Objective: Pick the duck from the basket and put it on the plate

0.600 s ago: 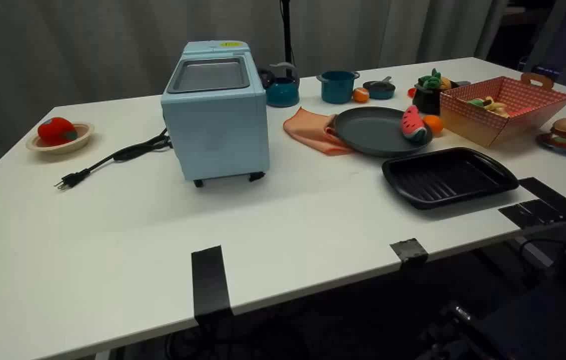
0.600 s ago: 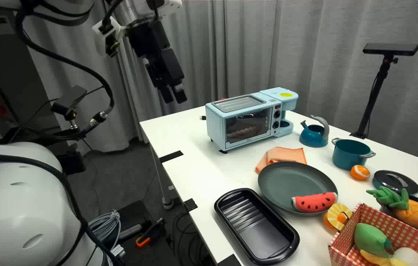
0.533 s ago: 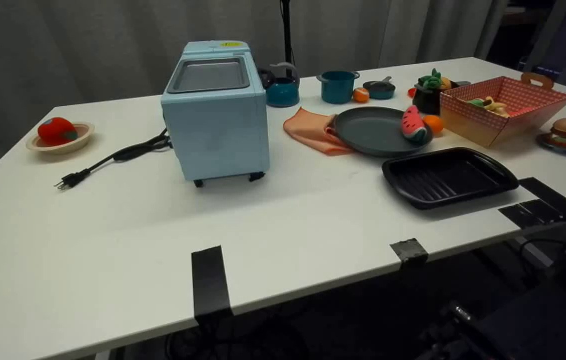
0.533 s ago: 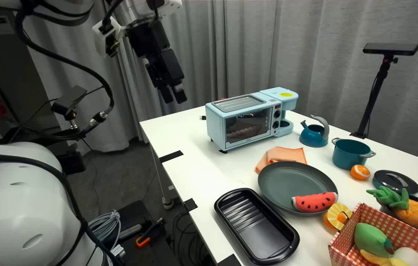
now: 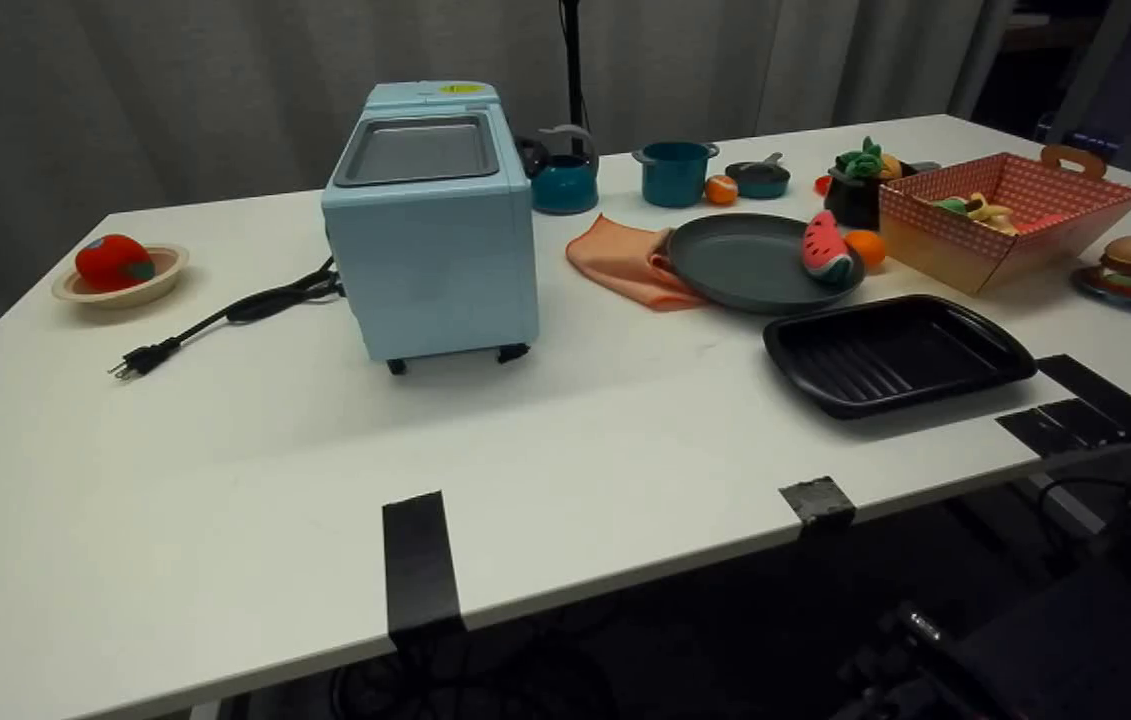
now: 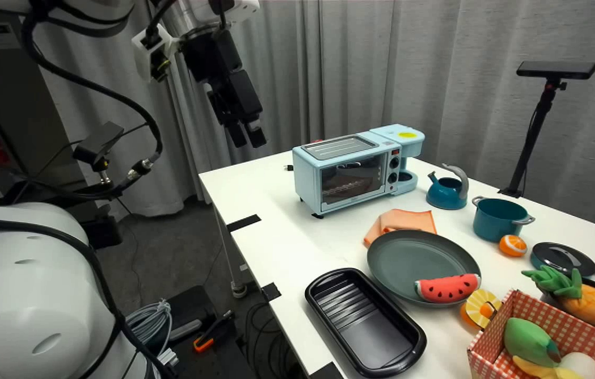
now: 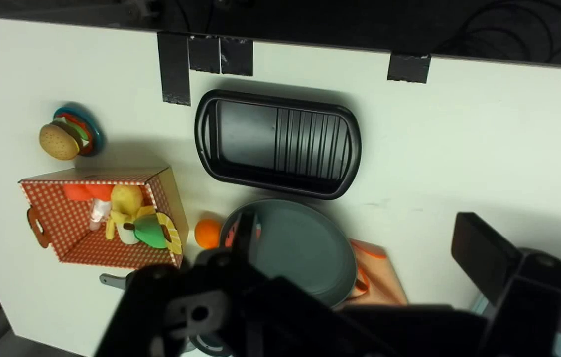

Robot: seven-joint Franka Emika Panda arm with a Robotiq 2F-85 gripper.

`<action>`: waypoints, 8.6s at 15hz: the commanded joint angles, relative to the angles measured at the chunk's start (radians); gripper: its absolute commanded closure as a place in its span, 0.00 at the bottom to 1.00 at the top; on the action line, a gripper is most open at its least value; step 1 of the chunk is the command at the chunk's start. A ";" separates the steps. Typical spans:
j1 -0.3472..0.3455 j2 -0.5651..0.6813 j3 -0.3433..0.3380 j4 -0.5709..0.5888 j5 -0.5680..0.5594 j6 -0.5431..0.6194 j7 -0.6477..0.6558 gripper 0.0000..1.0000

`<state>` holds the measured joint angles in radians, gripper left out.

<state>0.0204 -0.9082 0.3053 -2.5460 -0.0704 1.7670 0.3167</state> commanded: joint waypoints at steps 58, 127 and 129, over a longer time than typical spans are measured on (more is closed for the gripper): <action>-0.196 1.281 -0.604 0.574 -0.298 0.496 0.217 0.00; -0.048 1.004 -0.392 0.470 0.055 0.611 0.452 0.98; -0.039 1.005 -0.380 0.444 0.047 0.614 0.457 0.98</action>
<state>-0.0339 0.1324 -0.0831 -2.0454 -0.0310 2.3829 0.7785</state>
